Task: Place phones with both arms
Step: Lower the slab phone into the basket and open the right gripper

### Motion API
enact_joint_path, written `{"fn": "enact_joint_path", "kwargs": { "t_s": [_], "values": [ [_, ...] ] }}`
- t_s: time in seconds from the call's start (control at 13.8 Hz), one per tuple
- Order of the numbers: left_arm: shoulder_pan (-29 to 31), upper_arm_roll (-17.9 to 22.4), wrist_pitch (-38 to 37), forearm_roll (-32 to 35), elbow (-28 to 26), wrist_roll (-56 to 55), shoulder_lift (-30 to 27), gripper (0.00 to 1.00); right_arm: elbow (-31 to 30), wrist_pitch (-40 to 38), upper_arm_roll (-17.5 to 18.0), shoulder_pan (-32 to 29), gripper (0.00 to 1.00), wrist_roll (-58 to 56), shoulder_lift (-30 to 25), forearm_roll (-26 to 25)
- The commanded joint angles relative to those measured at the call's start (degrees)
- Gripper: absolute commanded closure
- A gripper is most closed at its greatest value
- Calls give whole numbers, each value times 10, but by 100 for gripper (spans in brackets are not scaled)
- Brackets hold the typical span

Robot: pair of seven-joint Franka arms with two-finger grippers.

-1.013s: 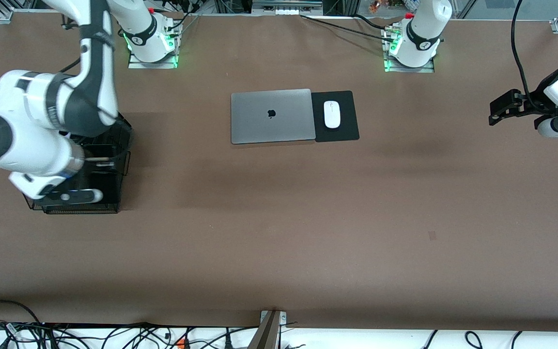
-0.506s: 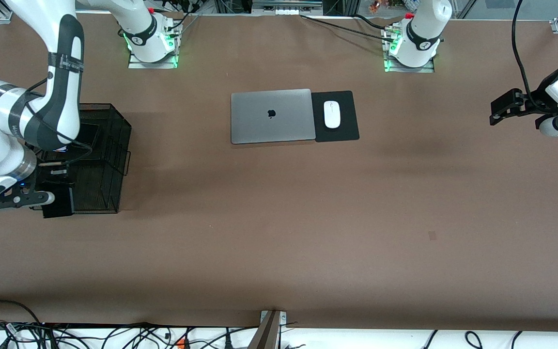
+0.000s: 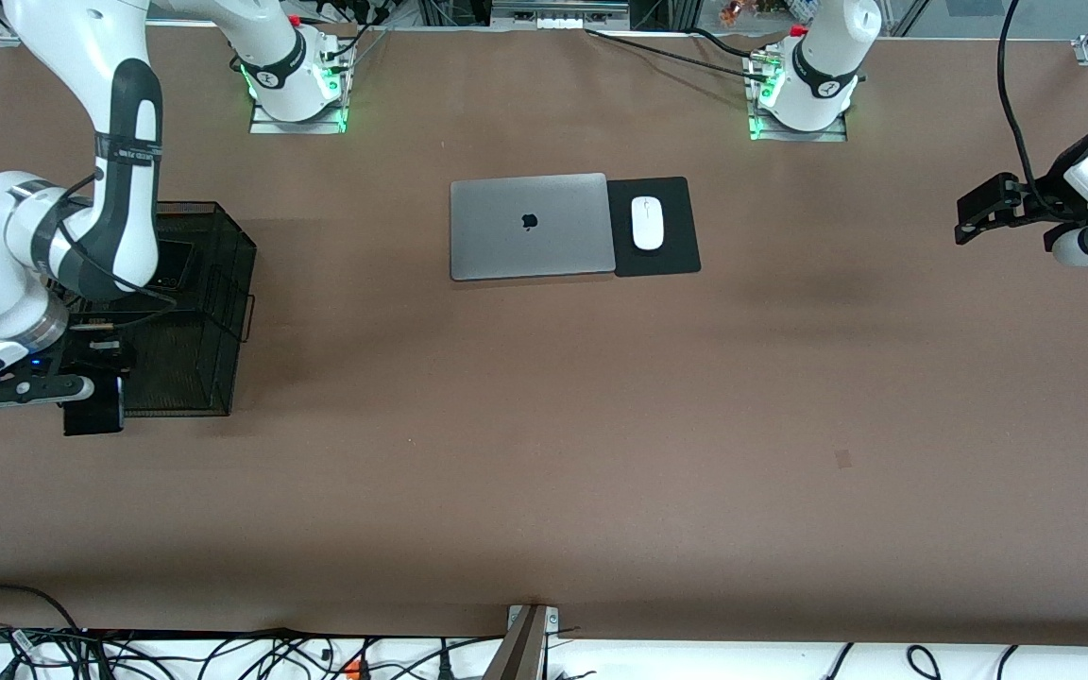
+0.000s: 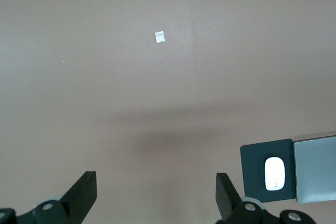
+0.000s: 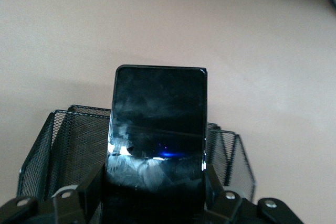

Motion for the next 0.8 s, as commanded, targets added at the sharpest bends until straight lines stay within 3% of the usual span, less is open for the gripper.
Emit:
{"fn": "enact_joint_path", "kwargs": {
  "t_s": [0.0,0.29,0.72],
  "values": [
    [2,-1,-4,-2,6,-3,-2,0,-14,13,4,-8,100,-14,7,48],
    [2,1,-4,-2,6,-3,-2,0,-14,13,13,-21,100,-36,41,112],
    [2,2,-5,-2,5,-2,-2,0,-15,11,65,-76,100,-44,43,127]
  ]
}}
